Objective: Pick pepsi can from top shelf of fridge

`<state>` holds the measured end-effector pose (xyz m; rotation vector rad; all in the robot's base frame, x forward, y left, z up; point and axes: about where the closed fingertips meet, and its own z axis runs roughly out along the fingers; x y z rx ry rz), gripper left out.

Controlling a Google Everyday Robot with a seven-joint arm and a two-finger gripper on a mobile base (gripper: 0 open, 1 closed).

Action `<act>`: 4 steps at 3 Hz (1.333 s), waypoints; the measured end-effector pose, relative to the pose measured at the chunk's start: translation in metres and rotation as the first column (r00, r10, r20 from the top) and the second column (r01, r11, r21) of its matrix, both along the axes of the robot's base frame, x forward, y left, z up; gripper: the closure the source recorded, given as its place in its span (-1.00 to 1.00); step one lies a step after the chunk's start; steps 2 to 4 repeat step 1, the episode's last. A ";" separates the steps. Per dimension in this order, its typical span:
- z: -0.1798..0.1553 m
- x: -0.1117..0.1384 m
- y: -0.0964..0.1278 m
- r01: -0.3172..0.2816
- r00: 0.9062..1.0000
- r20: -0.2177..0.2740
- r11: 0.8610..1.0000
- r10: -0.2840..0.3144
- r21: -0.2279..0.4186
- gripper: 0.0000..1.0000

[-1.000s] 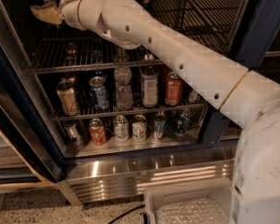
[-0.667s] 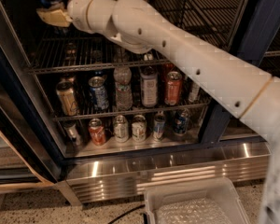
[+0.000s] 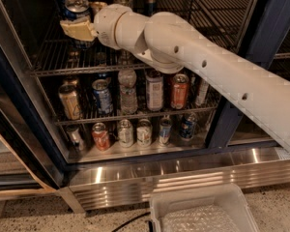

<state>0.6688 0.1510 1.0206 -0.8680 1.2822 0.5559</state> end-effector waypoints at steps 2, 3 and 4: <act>0.000 0.000 0.000 0.000 1.000 0.000 1.000 0.000 0.000 1.00; 0.000 0.000 0.000 0.000 1.000 0.000 1.000 0.000 0.000 1.00; 0.000 0.000 0.000 0.000 1.000 0.000 1.000 0.000 0.000 1.00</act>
Offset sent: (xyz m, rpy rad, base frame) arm 0.0000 0.0000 0.0000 0.0000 0.0000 0.0000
